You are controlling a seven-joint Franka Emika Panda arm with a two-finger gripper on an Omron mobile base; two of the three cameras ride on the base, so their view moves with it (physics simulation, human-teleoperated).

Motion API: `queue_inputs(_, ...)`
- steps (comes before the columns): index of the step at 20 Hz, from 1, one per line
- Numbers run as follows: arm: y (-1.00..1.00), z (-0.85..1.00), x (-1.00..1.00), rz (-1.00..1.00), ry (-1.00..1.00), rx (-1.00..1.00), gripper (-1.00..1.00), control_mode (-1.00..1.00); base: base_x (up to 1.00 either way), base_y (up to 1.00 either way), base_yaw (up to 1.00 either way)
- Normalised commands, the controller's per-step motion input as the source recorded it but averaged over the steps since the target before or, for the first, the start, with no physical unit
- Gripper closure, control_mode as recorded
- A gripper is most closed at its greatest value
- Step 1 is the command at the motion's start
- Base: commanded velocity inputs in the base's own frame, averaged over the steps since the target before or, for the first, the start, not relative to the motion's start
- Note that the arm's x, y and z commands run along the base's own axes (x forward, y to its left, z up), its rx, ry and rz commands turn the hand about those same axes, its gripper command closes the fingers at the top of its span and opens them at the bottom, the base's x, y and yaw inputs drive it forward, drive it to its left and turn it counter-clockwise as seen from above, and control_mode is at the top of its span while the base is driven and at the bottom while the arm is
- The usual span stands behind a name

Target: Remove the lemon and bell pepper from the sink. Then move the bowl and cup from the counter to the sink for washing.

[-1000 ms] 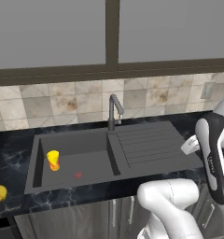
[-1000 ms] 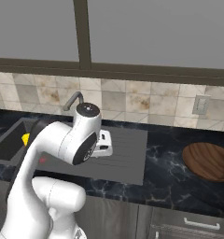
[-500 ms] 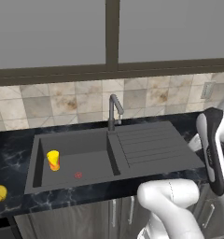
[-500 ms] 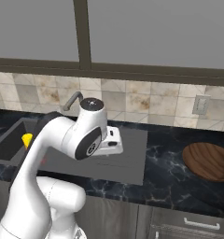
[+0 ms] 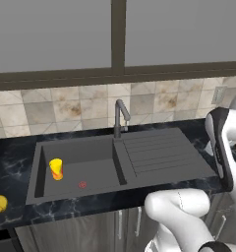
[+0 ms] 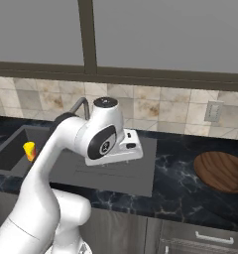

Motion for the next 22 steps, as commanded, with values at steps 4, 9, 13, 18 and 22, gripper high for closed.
queue_inputs(4,-0.37,0.00,0.18,0.00,0.06,-0.03,-1.00,-1.00,0.00,0.00,0.00)
queue_inputs(9,-0.36,0.00,0.24,0.00,0.06,0.00,-1.00,-1.00,0.00,0.00,0.00)
queue_inputs(13,-0.32,0.00,0.30,0.00,0.06,0.00,-1.00,-1.00,0.00,0.00,0.00)
queue_inputs(18,-0.33,-0.02,0.29,0.00,0.02,0.00,-1.00,-1.00,0.00,0.00,0.00)
queue_inputs(22,-0.36,-0.09,0.21,0.00,0.00,0.00,-1.00,-1.00,0.00,0.00,0.00)
